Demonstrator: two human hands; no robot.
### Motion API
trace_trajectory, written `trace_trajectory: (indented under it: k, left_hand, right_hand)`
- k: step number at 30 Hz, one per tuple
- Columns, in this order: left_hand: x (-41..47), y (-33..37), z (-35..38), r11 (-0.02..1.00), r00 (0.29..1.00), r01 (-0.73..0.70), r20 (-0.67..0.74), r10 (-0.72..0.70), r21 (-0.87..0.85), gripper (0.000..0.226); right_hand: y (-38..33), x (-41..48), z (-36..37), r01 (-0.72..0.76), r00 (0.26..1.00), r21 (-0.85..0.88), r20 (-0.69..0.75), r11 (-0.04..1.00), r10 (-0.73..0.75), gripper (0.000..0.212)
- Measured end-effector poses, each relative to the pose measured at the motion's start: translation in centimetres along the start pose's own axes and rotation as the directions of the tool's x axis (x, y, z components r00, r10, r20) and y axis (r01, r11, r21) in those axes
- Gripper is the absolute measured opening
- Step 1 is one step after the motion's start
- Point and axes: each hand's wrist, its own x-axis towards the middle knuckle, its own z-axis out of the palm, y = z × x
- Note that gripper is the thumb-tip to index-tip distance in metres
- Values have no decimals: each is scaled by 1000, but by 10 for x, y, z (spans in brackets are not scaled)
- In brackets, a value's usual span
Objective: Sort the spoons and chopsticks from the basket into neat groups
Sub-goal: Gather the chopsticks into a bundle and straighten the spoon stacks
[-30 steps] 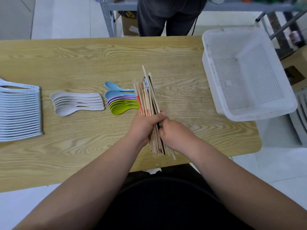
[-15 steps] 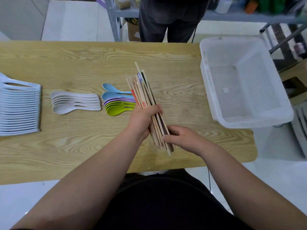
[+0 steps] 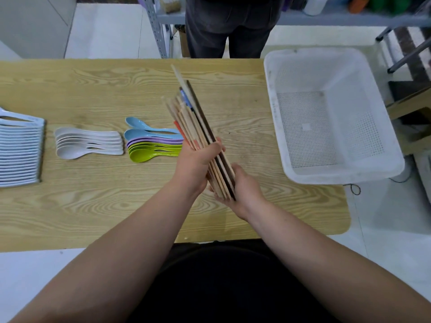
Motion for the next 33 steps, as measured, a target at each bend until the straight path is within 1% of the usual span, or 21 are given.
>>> trace_trajectory:
  k: [1, 2, 3, 4, 5, 7, 8, 9, 10, 11, 12, 14, 15, 16, 19, 20, 22, 23, 25, 29, 33]
  left_hand:
    - [0, -1, -1, 994, 999, -41, -4, 42, 105, 33]
    - [1, -1, -3, 971, 996, -81, -6, 84, 223, 40]
    - [0, -3, -6, 934, 992, -114, -6, 123, 340, 46]
    - [-1, -5, -9, 887, 988, -136, -4, 154, 442, 50]
    - [-3, -8, -13, 840, 984, -155, 2, 180, 520, 47]
    - [-10, -18, -16, 770, 978, -182, 35, 204, 612, 38]
    - [-12, -23, -16, 746, 978, -193, 62, 199, 638, 35]
    - [-14, -30, -16, 725, 977, -206, 95, 192, 657, 33]
    - [-15, -36, -15, 709, 974, -226, 129, 188, 668, 35]
    - [-15, -41, -15, 703, 970, -243, 157, 186, 669, 38]
    - [-15, -46, -16, 709, 967, -254, 171, 188, 658, 41]
    - [-14, -54, -19, 706, 960, -279, 183, 211, 651, 44]
    - [-12, -57, -21, 690, 952, -306, 201, 230, 656, 44]
    - [-11, -59, -22, 669, 940, -340, 228, 252, 661, 46]
    - [-7, -64, -23, 592, 896, -443, 316, 311, 674, 49]
    - [-7, -66, -23, 568, 884, -468, 339, 323, 677, 49]
    - [-5, -69, -22, 531, 873, -488, 372, 316, 693, 49]
    - [-4, -71, -22, 523, 871, -491, 384, 307, 696, 50]
    - [-3, -74, -22, 522, 864, -503, 397, 309, 689, 51]
    - [-3, -70, -21, 520, 863, -506, 397, 313, 688, 59]
    - [-2, -72, -21, 538, 889, -458, 369, 271, 707, 59]
  right_hand:
    - [-3, 0, -5, 75, 997, -147, -6, 986, -77, 47]
    - [-8, 0, -11, 186, 979, -302, -21, 935, -202, 47]
    - [-17, -3, -16, 325, 931, -416, -16, 849, -364, 43]
    - [-29, -8, -19, 473, 858, -446, 37, 759, -513, 41]
    - [-42, -17, -19, 607, 777, -406, 123, 683, -618, 43]
    - [-68, -31, -12, 809, 582, -285, 264, 514, -769, 61]
    - [-78, -37, -7, 874, 477, -270, 318, 405, -819, 72]
    - [-85, -42, -2, 913, 388, -282, 376, 295, -842, 82]
    - [-90, -45, 3, 928, 328, -311, 425, 205, -844, 89]
    - [-92, -46, 7, 930, 302, -335, 460, 152, -835, 88]
    - [-91, -46, 8, 930, 293, -344, 484, 129, -824, 79]
    - [-81, -43, 10, 936, 282, -330, 487, 125, -827, 52]
    - [-75, -41, 11, 945, 266, -299, 472, 132, -841, 43]
    - [-69, -38, 11, 956, 242, -263, 451, 131, -859, 38]
    - [-58, -30, 11, 984, 128, -167, 395, 66, -910, 30]
    - [-55, -28, 10, 991, 96, -124, 380, 52, -920, 28]
    - [-49, -27, 10, 998, 41, -62, 331, 22, -943, 40]
    - [-46, -26, 9, 999, 18, -49, 315, 3, -949, 46]
    - [-43, -24, 7, 999, -16, -37, 298, -28, -954, 50]
    - [-43, -18, 4, 999, -34, -33, 232, -43, -972, 45]
    - [-42, -14, 5, 999, -30, -17, 183, -34, -983, 43]
